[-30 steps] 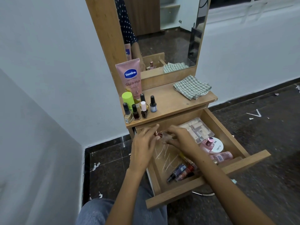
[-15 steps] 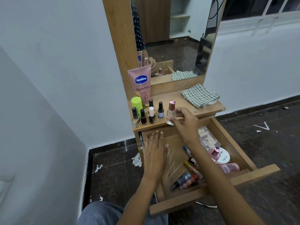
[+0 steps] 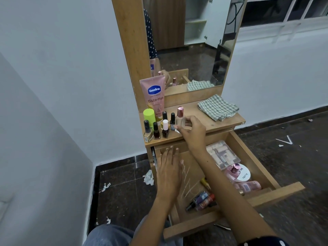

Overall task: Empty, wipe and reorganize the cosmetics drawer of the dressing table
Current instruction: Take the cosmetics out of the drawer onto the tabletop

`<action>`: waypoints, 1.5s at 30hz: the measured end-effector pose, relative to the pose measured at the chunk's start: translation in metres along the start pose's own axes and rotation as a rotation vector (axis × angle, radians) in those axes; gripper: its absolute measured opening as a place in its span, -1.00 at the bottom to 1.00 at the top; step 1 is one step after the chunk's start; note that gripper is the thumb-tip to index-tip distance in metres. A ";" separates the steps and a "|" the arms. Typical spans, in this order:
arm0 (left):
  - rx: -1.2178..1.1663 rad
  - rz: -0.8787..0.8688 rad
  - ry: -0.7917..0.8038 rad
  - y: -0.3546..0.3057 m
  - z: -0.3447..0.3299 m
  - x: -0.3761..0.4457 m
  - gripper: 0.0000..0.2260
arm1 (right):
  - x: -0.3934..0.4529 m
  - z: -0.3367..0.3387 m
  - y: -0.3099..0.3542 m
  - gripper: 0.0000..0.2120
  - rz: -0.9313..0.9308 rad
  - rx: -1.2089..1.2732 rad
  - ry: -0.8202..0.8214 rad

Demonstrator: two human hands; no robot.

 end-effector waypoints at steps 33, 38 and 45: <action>0.082 -0.050 -0.011 -0.004 -0.005 -0.001 -0.50 | -0.062 0.048 0.016 -0.69 -0.013 -0.210 0.472; 0.097 0.027 0.026 0.006 -0.011 0.004 -0.36 | -0.009 0.061 0.023 -0.62 -0.027 -0.018 0.026; 0.127 0.075 0.053 0.012 -0.017 0.008 -0.32 | 0.014 0.032 0.008 -0.55 0.002 -0.091 0.033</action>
Point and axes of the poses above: each hand's wrist, its own x-axis towards the middle knuckle, its own z-axis out of the back of the hand, y = z × x, the point moved 10 cm from there along x, towards the middle knuckle, and after that the axes turned 13 degrees about z, right-handed, at the moved point
